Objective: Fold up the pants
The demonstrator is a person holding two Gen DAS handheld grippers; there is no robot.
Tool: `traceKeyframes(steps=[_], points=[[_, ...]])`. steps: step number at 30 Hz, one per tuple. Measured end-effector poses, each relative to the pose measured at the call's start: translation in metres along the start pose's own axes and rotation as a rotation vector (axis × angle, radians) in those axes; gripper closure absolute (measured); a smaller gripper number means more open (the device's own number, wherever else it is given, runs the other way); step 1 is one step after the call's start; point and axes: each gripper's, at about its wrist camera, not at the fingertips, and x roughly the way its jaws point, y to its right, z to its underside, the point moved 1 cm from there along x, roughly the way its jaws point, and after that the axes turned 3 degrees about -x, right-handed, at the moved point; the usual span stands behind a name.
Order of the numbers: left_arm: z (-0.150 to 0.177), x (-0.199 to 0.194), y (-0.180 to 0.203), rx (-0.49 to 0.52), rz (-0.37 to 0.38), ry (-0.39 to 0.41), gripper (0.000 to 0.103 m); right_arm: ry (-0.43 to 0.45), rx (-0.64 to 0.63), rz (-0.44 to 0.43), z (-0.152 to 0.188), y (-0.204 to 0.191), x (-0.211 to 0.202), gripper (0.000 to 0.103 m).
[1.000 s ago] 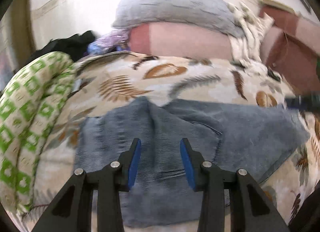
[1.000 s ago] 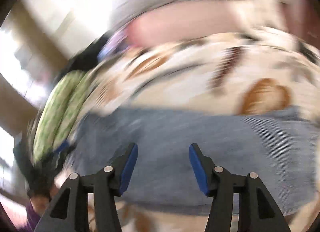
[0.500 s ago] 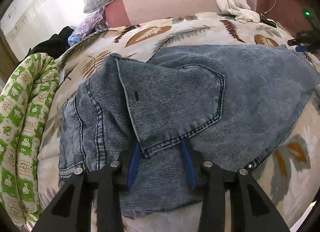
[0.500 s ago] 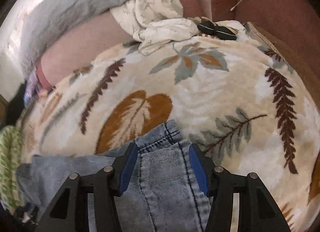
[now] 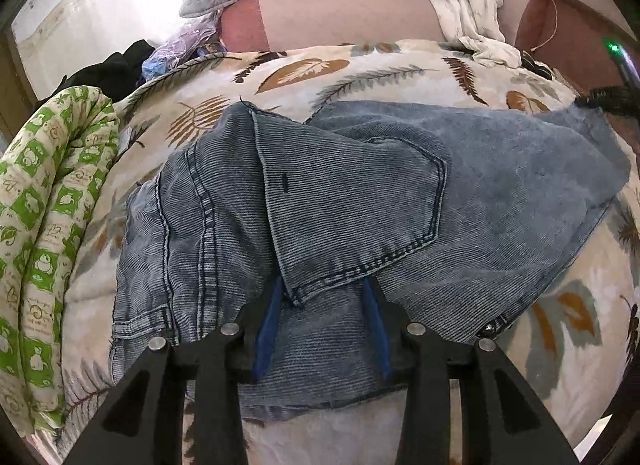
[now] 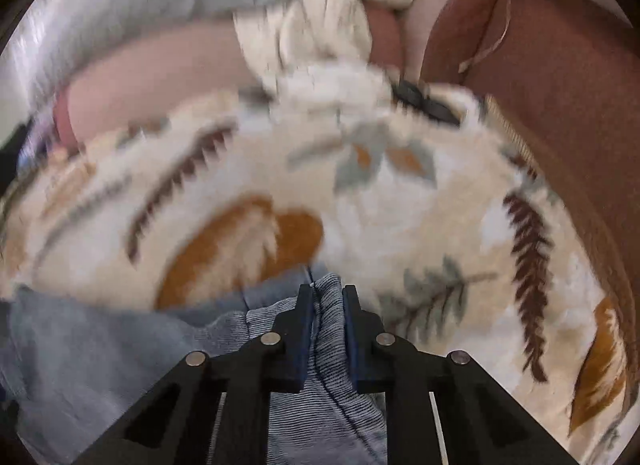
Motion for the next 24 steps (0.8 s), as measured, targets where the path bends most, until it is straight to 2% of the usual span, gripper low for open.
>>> traceKeyframes(steps=[2, 5, 10, 12, 15, 17, 18, 20, 22, 23, 24], points=[[0.0, 0.0, 0.0, 0.003, -0.002, 0.003, 0.06, 0.06, 0.01, 0.002, -0.006, 0.0, -0.009, 0.088], [0.0, 0.0, -0.001, -0.005, 0.008, 0.005, 0.06, 0.094, 0.039, 0.029, -0.008, 0.006, 0.0, 0.088], [0.0, 0.0, 0.0, 0.002, 0.005, 0.001, 0.06, -0.022, 0.053, 0.039, 0.003, 0.018, 0.051, 0.088], [0.0, 0.0, 0.0, -0.002, 0.007, 0.0, 0.06, -0.02, 0.038, 0.052, 0.004, 0.015, 0.055, 0.087], [0.0, -0.001, -0.003, -0.023, 0.028, 0.001, 0.06, -0.026, 0.027, 0.096, -0.001, 0.009, 0.046, 0.073], [-0.001, -0.006, -0.006, -0.045, 0.048, 0.008, 0.06, 0.001, 0.022, 0.127, -0.004, 0.003, 0.031, 0.044], [-0.002, -0.009, -0.008, -0.059, 0.062, 0.019, 0.06, 0.045, 0.002, 0.144, -0.005, -0.004, 0.018, 0.041], [-0.006, -0.018, -0.012, -0.082, 0.086, 0.048, 0.06, 0.119, -0.048, 0.147, -0.008, -0.019, -0.006, 0.04], [-0.012, -0.031, -0.016, -0.09, 0.08, 0.099, 0.06, 0.178, -0.083, 0.087, -0.011, -0.04, -0.028, 0.039], [-0.015, -0.035, -0.019, -0.089, 0.056, 0.119, 0.06, 0.193, -0.084, 0.015, -0.011, -0.051, -0.036, 0.039], [-0.018, -0.04, -0.024, -0.09, 0.003, 0.147, 0.06, 0.189, -0.084, -0.093, -0.009, -0.066, -0.045, 0.039]])
